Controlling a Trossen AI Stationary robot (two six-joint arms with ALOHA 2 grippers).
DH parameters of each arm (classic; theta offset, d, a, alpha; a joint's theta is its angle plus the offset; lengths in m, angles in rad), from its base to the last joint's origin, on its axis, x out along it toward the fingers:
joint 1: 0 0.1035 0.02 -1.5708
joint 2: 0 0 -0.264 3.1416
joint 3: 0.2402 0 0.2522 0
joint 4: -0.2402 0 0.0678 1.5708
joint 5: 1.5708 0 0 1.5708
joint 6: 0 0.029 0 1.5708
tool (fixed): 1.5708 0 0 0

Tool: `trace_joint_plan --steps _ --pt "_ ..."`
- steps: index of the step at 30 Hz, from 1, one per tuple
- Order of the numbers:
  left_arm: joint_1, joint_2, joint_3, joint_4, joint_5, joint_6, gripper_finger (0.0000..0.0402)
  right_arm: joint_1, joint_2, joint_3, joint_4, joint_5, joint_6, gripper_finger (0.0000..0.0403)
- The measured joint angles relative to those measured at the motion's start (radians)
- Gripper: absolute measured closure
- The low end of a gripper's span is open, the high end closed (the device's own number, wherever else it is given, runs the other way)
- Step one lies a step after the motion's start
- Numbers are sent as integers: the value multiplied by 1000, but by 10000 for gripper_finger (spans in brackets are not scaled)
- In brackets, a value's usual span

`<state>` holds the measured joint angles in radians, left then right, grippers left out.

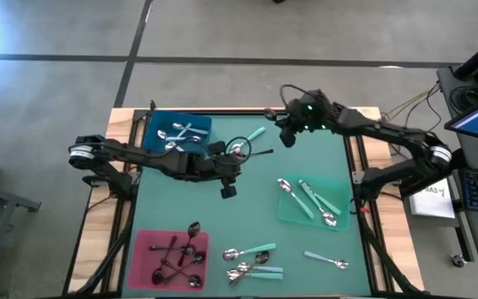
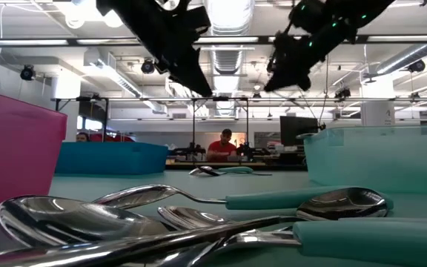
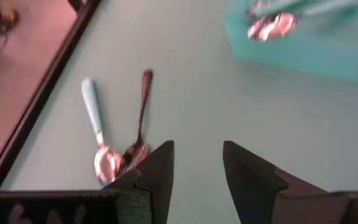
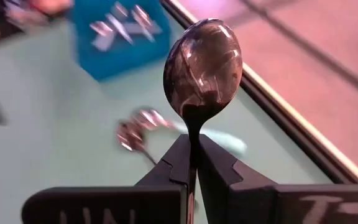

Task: Sort silverware by color (type)
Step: Put the top black spoon into the pink bin

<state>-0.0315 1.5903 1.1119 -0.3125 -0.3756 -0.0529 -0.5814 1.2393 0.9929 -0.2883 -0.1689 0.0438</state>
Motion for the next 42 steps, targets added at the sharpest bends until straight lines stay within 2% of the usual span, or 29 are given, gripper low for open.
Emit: trace_joint_plan --steps 6,10,14,18,22,28,35,38,42 --pt "10 -21 -102 293 -22 76 279 130 -124 -167 347 -20 23 394" --pt "18 -22 -163 510 -45 162 279 211 -139 -298 664 -20 36 394" --pt "36 -22 -239 811 -45 209 279 262 -122 -377 925 -21 36 394" --pt "51 -22 -309 1058 -41 203 279 297 -98 -402 1069 -19 29 394" --pt "49 -10 -352 1250 5 186 279 325 -80 -392 1096 -45 -7 394" --pt "49 15 -336 1280 140 122 279 368 -42 -367 1109 -49 -87 394" --pt "45 23 -319 1281 157 113 279 379 -27 -342 1111 -48 -124 394" --pt "45 23 -308 1283 212 90 279 381 -24 -334 1109 -49 -137 394" --pt "45 27 -304 1287 224 89 279 407 -7 -316 1109 -76 -165 394"
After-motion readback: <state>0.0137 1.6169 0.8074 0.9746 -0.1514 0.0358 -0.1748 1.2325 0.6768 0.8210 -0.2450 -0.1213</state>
